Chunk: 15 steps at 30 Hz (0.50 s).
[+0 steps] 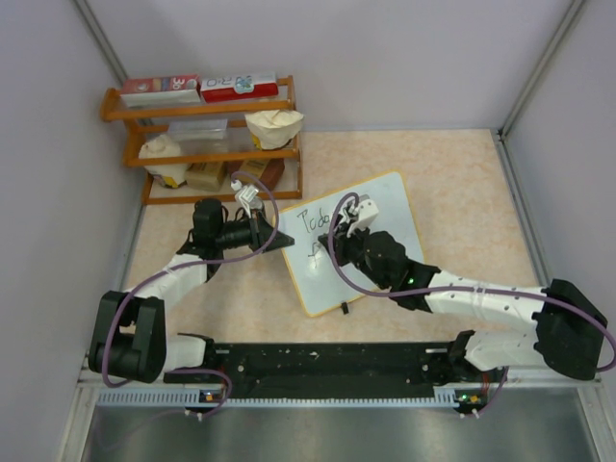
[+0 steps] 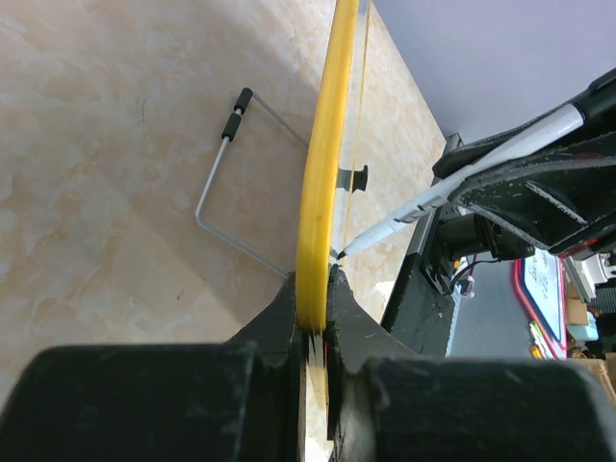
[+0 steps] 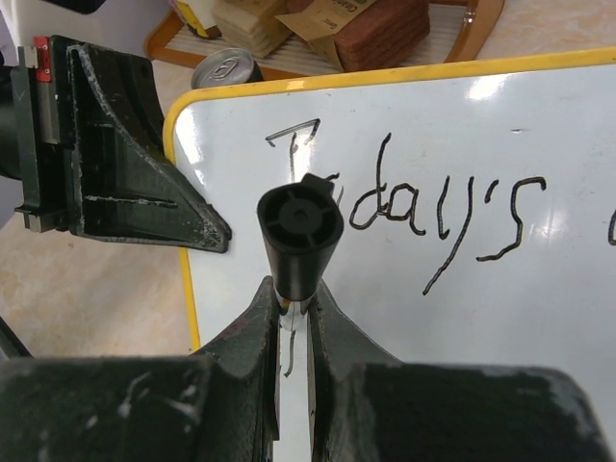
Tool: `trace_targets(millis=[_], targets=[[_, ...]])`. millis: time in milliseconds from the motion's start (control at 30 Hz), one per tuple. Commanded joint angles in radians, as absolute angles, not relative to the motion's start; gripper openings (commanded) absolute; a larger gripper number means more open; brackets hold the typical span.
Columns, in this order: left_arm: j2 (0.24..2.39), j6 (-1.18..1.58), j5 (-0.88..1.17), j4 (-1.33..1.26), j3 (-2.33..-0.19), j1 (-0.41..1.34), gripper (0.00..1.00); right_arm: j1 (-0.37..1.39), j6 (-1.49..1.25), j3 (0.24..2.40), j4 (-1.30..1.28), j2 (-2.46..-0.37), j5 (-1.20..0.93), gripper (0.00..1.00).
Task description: Write a sentence on the whiteboard
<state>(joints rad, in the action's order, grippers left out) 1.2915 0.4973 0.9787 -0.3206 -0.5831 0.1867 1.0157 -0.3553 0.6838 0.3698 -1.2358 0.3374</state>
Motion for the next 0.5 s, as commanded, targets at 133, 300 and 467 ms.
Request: trace_targets(millis=[133, 300, 467], targets=[[1.298, 0.339, 0.913, -0.281, -0.557, 0.196, 0.0, 0.968, -0.35, 0.703, 0.299, -1.2, 0.411, 0.0], [1.299, 0.339, 0.913, -0.281, -0.557, 0.195, 0.0, 0.966, -0.353, 0.695, 0.307, -1.164, 0.376, 0.0], [1.301, 0.337, 0.913, -0.279, -0.557, 0.196, 0.0, 0.963, -0.35, 0.673, 0.333, -1.115, 0.37, 0.0]])
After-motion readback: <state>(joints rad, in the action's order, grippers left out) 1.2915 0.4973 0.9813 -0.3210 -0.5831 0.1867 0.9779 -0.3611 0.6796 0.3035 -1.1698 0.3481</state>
